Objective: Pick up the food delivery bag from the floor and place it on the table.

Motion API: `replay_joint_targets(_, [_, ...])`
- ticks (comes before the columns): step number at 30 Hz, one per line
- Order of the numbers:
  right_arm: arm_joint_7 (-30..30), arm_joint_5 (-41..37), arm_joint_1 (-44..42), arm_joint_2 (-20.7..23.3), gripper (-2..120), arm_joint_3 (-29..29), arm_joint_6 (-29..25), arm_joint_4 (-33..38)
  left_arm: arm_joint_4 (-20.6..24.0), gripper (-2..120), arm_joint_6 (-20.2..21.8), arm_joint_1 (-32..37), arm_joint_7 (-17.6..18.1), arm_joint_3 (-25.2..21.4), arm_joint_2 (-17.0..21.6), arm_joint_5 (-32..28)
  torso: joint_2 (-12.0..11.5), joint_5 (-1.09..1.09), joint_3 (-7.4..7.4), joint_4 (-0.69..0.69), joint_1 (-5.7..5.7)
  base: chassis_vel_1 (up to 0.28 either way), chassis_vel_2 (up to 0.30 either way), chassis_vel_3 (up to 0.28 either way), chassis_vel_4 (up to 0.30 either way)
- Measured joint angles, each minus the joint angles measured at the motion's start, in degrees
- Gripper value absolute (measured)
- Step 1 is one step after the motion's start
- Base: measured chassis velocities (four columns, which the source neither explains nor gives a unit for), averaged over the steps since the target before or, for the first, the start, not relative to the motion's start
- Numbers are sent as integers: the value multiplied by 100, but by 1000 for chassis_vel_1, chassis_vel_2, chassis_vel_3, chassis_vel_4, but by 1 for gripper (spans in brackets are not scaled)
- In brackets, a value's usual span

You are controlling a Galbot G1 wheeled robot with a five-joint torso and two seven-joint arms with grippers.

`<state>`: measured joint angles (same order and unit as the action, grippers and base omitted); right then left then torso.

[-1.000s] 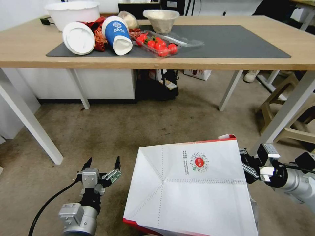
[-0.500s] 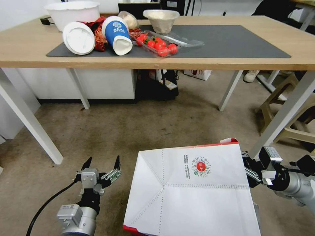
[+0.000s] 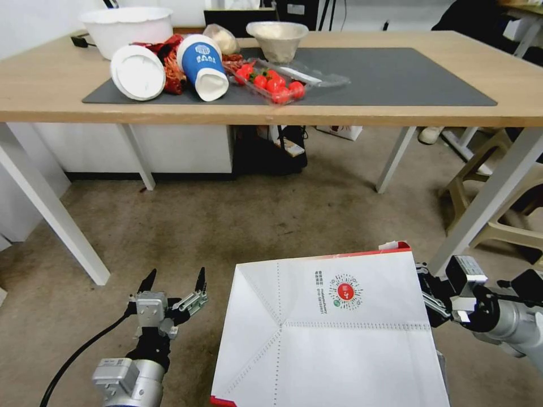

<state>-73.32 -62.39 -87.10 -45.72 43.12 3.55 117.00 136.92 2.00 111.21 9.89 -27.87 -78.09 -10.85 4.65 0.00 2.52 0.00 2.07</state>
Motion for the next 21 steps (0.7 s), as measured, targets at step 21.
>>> replay_joint_targets(21, [-96,76,26,-105,0,1,52,-65,-143,100,8,-149,-22,-39,62,-10,484,0,417,0,70,0,0,0,0])
